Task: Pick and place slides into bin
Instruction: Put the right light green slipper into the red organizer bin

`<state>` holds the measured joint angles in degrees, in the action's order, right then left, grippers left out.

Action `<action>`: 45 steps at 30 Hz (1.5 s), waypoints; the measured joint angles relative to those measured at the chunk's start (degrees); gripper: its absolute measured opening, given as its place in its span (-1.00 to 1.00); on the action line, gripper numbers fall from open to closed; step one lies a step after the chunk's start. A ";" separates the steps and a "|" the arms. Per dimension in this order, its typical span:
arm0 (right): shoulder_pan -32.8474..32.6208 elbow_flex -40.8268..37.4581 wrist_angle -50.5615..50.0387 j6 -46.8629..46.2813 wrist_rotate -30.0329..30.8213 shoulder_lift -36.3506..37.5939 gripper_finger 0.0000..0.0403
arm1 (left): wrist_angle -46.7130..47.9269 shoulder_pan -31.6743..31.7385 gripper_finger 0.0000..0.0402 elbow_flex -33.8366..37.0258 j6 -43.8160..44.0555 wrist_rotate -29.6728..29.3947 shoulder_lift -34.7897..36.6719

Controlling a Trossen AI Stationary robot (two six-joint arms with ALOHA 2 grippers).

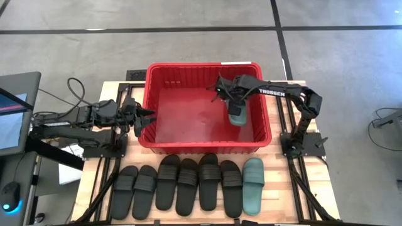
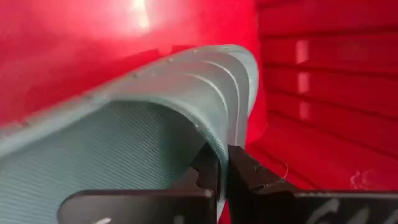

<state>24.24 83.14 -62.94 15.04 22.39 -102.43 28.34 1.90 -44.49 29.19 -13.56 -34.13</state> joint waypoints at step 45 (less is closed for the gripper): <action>6.75 -8.32 14.31 14.09 1.06 -0.04 -1.00 | 0.02 0.02 -0.09 0.00 2.08 -2.29 0.00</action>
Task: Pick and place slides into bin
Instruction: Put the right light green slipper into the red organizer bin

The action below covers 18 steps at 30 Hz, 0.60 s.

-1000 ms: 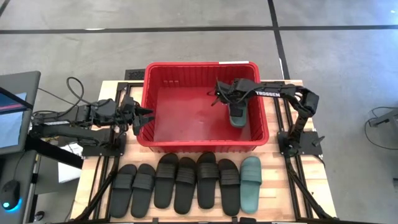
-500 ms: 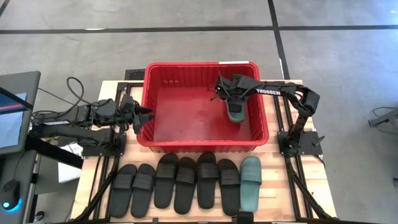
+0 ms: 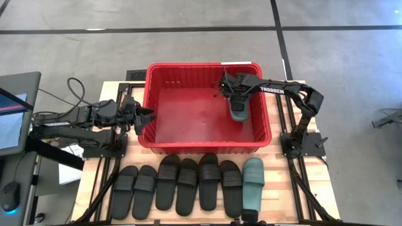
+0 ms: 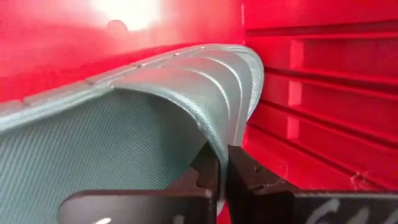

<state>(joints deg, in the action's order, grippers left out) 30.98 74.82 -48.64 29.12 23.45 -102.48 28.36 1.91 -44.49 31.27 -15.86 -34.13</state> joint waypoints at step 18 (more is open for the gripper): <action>0.28 -1.66 -1.23 -0.61 -2.22 0.02 -0.88 | 0.01 -0.01 -0.09 0.00 0.02 0.00 -0.02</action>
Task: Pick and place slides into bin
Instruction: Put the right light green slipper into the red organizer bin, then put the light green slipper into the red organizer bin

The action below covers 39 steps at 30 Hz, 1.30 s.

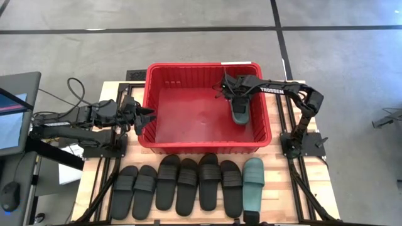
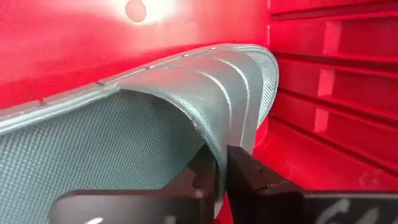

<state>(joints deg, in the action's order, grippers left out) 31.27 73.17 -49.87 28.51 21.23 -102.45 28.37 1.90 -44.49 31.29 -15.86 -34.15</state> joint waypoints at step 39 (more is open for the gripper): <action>-1.74 8.05 -16.20 -1.84 -12.71 3.97 0.27 | 0.03 0.00 -0.09 0.00 -0.47 0.02 0.02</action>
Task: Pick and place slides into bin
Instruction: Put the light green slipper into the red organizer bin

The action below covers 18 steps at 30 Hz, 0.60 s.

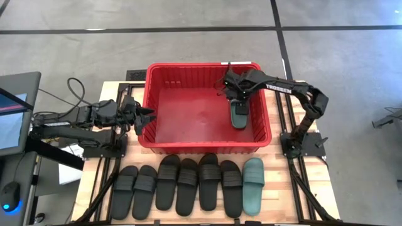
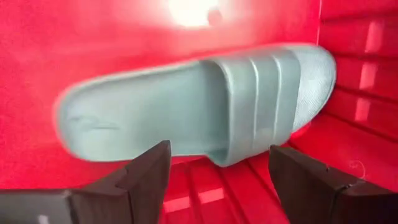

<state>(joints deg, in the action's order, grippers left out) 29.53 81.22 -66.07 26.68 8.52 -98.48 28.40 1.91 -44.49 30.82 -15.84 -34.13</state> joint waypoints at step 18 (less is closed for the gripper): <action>-20.89 7.99 -6.74 -18.08 -4.16 20.05 0.27 | -0.02 0.00 -0.09 0.00 -1.26 0.26 -0.02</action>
<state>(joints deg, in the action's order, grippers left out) 8.64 89.21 -72.82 8.60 4.36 -78.43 28.38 1.91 -44.49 29.56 -15.58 -34.15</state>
